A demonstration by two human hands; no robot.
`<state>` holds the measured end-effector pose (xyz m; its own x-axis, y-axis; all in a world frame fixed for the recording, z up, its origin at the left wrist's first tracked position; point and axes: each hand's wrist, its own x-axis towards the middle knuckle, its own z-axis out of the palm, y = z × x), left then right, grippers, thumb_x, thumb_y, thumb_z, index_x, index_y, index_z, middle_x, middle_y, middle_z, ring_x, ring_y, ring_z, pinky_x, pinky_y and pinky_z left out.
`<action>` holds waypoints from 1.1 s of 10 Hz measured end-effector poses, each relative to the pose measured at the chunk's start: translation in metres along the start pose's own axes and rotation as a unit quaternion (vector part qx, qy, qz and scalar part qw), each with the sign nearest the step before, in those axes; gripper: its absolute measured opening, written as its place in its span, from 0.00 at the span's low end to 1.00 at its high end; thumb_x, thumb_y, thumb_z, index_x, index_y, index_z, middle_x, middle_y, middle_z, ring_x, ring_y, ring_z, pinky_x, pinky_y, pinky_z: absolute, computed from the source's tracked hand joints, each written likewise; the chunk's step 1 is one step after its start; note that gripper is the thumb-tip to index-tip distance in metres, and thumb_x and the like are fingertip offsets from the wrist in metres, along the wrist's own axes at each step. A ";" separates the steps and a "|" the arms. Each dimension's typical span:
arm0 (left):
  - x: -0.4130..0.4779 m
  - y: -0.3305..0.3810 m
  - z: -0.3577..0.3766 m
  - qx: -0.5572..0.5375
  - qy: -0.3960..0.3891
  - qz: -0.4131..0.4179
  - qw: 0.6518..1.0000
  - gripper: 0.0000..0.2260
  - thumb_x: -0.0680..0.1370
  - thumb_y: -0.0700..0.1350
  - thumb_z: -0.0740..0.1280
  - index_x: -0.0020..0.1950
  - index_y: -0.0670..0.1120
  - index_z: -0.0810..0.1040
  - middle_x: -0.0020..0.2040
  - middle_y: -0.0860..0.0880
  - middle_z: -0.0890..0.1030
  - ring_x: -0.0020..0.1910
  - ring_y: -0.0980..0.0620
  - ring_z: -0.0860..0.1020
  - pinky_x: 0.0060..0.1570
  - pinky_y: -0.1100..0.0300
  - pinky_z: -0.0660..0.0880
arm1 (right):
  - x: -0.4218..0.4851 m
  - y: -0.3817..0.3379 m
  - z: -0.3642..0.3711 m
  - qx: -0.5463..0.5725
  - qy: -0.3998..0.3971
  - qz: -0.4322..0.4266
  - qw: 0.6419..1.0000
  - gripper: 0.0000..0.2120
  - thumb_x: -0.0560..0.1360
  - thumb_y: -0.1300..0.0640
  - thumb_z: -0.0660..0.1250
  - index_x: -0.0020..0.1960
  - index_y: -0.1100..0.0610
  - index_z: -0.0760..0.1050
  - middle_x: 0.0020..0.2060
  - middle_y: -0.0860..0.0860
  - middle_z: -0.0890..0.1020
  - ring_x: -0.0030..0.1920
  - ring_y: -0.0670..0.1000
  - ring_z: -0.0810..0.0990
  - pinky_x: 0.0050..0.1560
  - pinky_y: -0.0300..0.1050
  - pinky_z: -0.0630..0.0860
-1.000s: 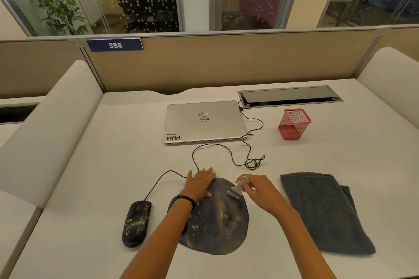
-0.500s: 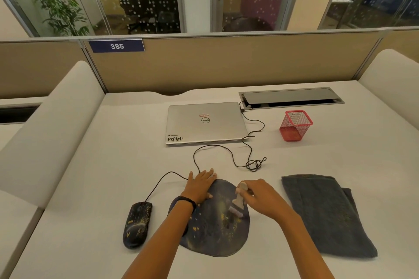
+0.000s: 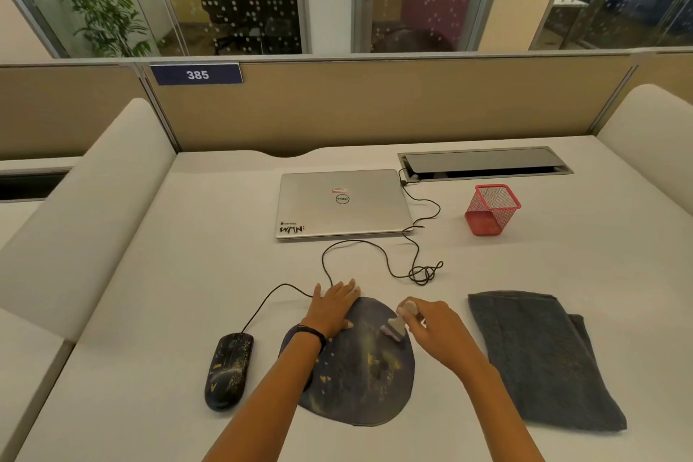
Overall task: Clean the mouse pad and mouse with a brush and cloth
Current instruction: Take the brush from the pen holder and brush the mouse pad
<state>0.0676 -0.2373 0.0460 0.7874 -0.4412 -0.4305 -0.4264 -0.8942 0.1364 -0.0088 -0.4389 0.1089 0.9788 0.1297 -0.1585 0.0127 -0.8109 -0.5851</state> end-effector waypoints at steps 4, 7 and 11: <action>0.000 0.000 -0.001 0.002 0.002 0.002 1.000 0.31 0.79 0.48 0.62 0.77 0.48 0.49 0.78 0.49 0.46 0.77 0.47 0.48 0.72 0.39 0.46 | 0.000 0.002 -0.006 0.017 -0.077 -0.001 0.997 0.12 0.79 0.50 0.56 0.51 0.52 0.77 0.46 0.51 0.83 0.44 0.49 0.80 0.50 0.43 0.77; 0.001 0.000 -0.001 0.004 -0.001 0.000 1.000 0.32 0.79 0.48 0.62 0.77 0.48 0.48 0.78 0.49 0.46 0.77 0.47 0.47 0.72 0.39 0.46 | 0.000 0.003 -0.007 0.012 -0.080 -0.017 0.997 0.11 0.79 0.50 0.57 0.51 0.52 0.78 0.45 0.51 0.83 0.43 0.49 0.80 0.48 0.41 0.76; 0.001 -0.001 0.001 0.002 0.000 0.001 1.000 0.32 0.79 0.49 0.62 0.77 0.48 0.48 0.78 0.50 0.46 0.77 0.47 0.48 0.72 0.39 0.45 | 0.007 0.001 0.000 0.009 -0.066 -0.034 0.997 0.10 0.79 0.49 0.58 0.52 0.50 0.77 0.42 0.47 0.81 0.44 0.47 0.79 0.45 0.33 0.72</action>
<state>0.0686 -0.2363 0.0449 0.7866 -0.4423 -0.4308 -0.4297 -0.8932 0.1325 -0.0022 -0.4384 0.1070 0.9405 0.2581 -0.2210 0.0724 -0.7877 -0.6118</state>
